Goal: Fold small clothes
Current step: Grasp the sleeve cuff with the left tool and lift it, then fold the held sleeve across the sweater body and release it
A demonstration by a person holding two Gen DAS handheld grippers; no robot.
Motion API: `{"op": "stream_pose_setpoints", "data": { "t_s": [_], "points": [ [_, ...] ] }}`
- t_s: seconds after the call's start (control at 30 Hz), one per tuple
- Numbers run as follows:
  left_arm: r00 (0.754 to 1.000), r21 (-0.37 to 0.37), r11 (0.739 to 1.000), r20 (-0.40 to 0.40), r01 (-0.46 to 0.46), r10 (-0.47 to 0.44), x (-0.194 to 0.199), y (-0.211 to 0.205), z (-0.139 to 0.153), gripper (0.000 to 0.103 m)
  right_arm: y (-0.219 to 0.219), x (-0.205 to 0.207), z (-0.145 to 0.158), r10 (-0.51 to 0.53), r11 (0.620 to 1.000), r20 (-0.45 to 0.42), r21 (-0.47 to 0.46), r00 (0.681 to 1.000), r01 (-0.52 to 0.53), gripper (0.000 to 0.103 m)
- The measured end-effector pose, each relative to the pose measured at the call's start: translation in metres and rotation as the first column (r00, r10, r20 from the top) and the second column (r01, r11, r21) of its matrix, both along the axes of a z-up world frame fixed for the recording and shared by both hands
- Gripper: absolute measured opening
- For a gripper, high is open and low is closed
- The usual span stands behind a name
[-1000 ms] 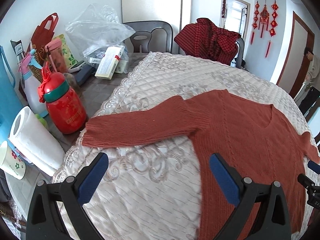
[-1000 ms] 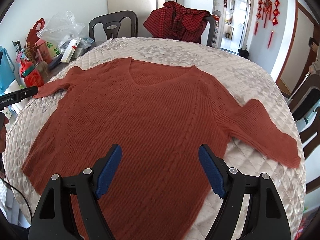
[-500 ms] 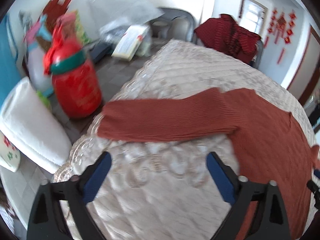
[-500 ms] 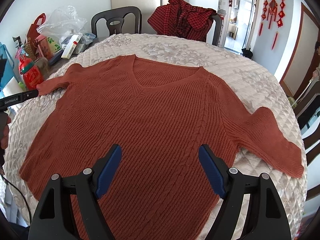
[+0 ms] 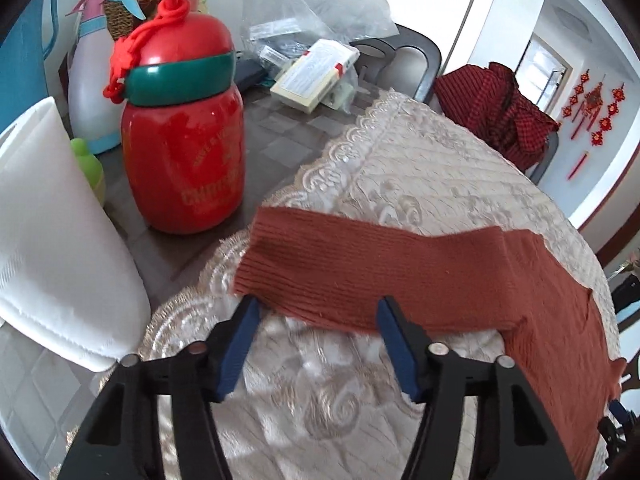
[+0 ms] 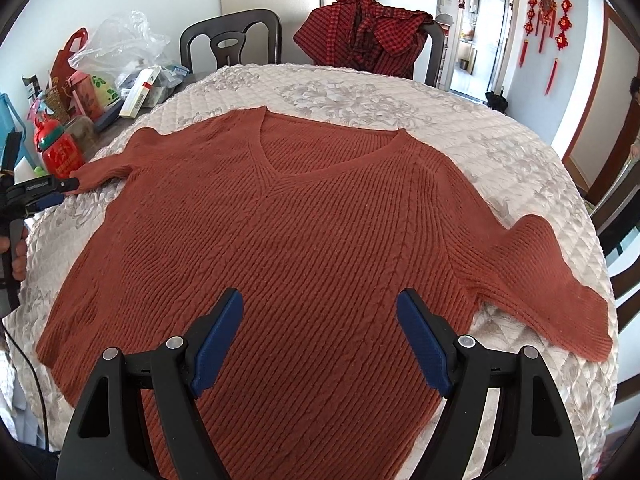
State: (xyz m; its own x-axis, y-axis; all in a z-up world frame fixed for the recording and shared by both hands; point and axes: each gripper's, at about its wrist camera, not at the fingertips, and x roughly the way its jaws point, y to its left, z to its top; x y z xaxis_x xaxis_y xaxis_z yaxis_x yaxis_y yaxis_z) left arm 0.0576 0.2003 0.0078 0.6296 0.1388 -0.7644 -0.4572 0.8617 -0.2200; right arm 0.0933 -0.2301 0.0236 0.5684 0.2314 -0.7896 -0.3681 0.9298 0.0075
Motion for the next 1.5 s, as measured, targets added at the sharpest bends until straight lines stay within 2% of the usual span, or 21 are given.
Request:
{"op": "stream_pose_setpoints", "data": {
  "t_s": [0.07, 0.13, 0.17, 0.23, 0.33, 0.4, 0.5, 0.63, 0.73, 0.83, 0.87, 0.9, 1.0, 1.07, 1.13, 1.2, 1.27, 1.33, 1.37, 1.43, 1.5],
  "points": [
    [1.000, 0.014, 1.000, -0.006, -0.016, 0.016, 0.004, 0.003, -0.001, 0.035, -0.001, 0.000, -0.001, 0.000, 1.000, -0.002, 0.006, 1.000, 0.000, 0.079],
    [0.999, 0.030, 0.999, -0.007, -0.032, 0.032, 0.007, 0.006, -0.001, 0.020, -0.003, 0.000, -0.001, -0.001, 1.000, -0.002, 0.010, 1.000, 0.001, 0.079],
    [1.000, 0.007, 1.000, -0.002, -0.025, 0.026, 0.008, 0.008, -0.001, 0.014, -0.004, 0.000, -0.002, -0.003, 1.000, -0.004, 0.012, 1.000, 0.003, 0.079],
    [1.000, -0.001, 1.000, 0.018, -0.016, 0.016, 0.009, 0.006, 0.005, 0.011, -0.006, 0.000, -0.002, -0.005, 1.000, -0.006, 0.020, 1.000, 0.005, 0.079],
    [0.995, -0.004, 0.998, 0.082, 0.055, -0.055, 0.013, -0.009, 0.027, 0.011, -0.009, -0.003, 0.000, -0.004, 0.999, -0.004, 0.038, 1.000, 0.004, 0.079],
    [0.982, -0.008, 0.990, 0.135, 0.138, -0.136, 0.021, -0.027, 0.047, 0.011, -0.012, -0.004, 0.001, -0.005, 0.998, -0.008, 0.056, 1.000, 0.006, 0.079],
    [0.939, 0.017, 0.960, 0.204, 0.278, -0.275, 0.037, -0.067, 0.078, 0.011, -0.016, -0.005, 0.003, -0.015, 0.997, -0.011, 0.081, 1.000, 0.015, 0.079],
    [0.848, 0.016, 0.883, 0.271, 0.470, -0.456, 0.059, -0.130, 0.102, 0.011, -0.021, -0.009, 0.007, -0.023, 0.995, -0.003, 0.095, 1.000, 0.023, 0.079],
    [0.765, -0.015, 0.796, 0.287, 0.605, -0.576, 0.074, -0.181, 0.098, 0.011, -0.025, -0.013, 0.009, -0.036, 0.994, -0.003, 0.100, 0.999, 0.036, 0.079],
    [0.698, -0.080, 0.706, 0.265, 0.704, -0.665, 0.086, -0.218, 0.076, 0.012, -0.032, -0.016, 0.008, -0.055, 0.992, -0.015, 0.113, 0.998, 0.056, 0.079],
    [0.679, -0.118, 0.674, 0.244, 0.730, -0.693, 0.092, -0.228, 0.065, 0.012, -0.034, -0.016, 0.008, -0.058, 0.991, -0.019, 0.118, 0.998, 0.060, 0.079],
    [0.671, -0.148, 0.655, 0.212, 0.741, -0.710, 0.097, -0.236, 0.053, 0.012, -0.036, -0.016, 0.008, -0.064, 0.990, -0.025, 0.123, 0.998, 0.067, 0.079],
    [0.644, -0.180, 0.620, 0.147, 0.764, -0.751, 0.099, -0.244, 0.036, 0.020, -0.040, -0.014, 0.009, -0.071, 0.987, -0.035, 0.141, 0.997, 0.075, 0.079],
    [0.651, -0.172, 0.628, 0.175, 0.759, -0.739, 0.089, -0.232, 0.040, 0.035, -0.042, -0.013, 0.011, -0.074, 0.985, -0.037, 0.156, 0.997, 0.079, 0.079],
    [0.668, -0.153, 0.650, 0.212, 0.744, -0.714, 0.080, -0.215, 0.047, 0.042, -0.042, -0.009, 0.013, -0.074, 0.979, -0.041, 0.186, 0.996, 0.081, 0.079],
    [0.713, -0.106, 0.709, 0.210, 0.697, -0.669, 0.080, -0.192, 0.051, 0.042, -0.041, -0.002, 0.014, -0.070, 0.971, -0.053, 0.223, 0.996, 0.080, 0.079],
    [0.773, -0.042, 0.779, 0.171, 0.625, -0.611, 0.081, -0.170, 0.050, 0.042, -0.037, 0.007, 0.015, -0.056, 0.962, -0.064, 0.264, 0.996, 0.071, 0.079],
    [0.822, -0.014, 0.827, 0.114, 0.562, -0.557, 0.088, -0.151, 0.041, 0.042, -0.030, 0.022, 0.013, -0.038, 0.949, -0.085, 0.308, 0.996, 0.063, 0.079],
    [0.838, -0.018, 0.841, 0.097, 0.541, -0.537, 0.093, -0.142, 0.037, 0.042, -0.025, 0.029, 0.011, -0.027, 0.945, -0.098, 0.322, 0.995, 0.058, 0.077],
    [0.851, -0.025, 0.852, 0.083, 0.523, -0.519, 0.099, -0.131, 0.028, 0.042, -0.012, 0.046, 0.005, 0.004, 0.943, -0.124, 0.331, 0.992, 0.037, 0.057],
    [0.851, -0.027, 0.852, 0.070, 0.523, -0.520, 0.108, -0.128, 0.022, 0.042, -0.002, 0.064, -0.002, 0.019, 0.939, -0.158, 0.343, 0.987, 0.037, 0.054]
  ]
}}
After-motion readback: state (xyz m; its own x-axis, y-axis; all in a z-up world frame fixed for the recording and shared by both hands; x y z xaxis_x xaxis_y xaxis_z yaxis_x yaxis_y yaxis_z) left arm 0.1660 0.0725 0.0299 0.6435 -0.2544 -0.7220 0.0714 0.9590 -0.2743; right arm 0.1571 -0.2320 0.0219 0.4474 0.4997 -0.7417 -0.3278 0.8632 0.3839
